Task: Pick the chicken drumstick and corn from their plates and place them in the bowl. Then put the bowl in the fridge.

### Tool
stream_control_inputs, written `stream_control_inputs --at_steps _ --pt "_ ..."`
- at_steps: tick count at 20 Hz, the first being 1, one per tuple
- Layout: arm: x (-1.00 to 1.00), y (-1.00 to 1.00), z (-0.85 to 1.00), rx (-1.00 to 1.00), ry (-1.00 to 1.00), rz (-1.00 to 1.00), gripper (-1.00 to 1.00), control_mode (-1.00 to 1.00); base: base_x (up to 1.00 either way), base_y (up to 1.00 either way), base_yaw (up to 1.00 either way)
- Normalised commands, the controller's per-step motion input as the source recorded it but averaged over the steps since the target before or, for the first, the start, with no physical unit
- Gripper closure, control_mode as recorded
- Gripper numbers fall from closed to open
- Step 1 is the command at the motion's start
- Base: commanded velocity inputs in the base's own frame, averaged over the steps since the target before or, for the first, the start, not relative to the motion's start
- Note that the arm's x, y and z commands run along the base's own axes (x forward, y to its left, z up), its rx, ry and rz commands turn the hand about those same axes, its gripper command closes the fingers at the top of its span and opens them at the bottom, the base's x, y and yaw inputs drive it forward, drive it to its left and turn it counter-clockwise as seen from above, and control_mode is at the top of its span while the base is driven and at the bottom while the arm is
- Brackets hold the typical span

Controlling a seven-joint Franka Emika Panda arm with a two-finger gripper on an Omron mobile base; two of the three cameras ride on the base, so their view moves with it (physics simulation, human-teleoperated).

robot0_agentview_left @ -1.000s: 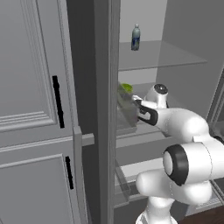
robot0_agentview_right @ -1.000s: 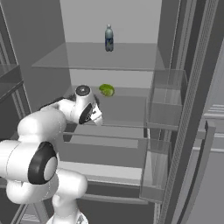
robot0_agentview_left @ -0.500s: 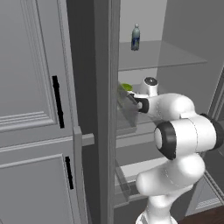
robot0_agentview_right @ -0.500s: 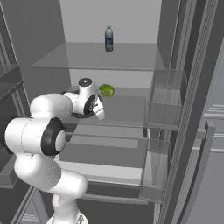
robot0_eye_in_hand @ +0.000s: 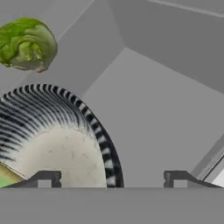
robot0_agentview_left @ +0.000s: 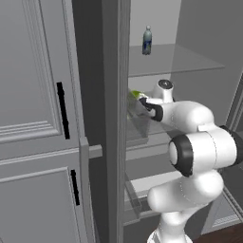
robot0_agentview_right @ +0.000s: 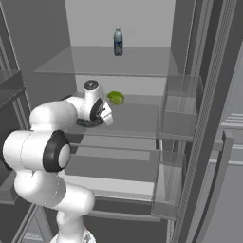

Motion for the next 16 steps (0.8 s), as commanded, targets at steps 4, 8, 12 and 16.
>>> stream_control_inputs --at_steps 4,8,12,16 --pt "-0.56 -0.03 0.71 0.03 -0.51 0.00 -1.00 -1.00 0.00 0.00 0.00" --pt "-0.91 -0.16 0.97 0.06 -0.67 0.00 -1.00 -1.00 0.00 0.00 0.00" --pt "-1.00 -0.25 1.00 0.13 -0.62 0.00 -1.00 -1.00 0.00 0.00 0.00" --pt "-1.00 -0.41 1.00 0.18 -0.51 0.02 -1.00 -1.00 0.00 0.00 0.00"
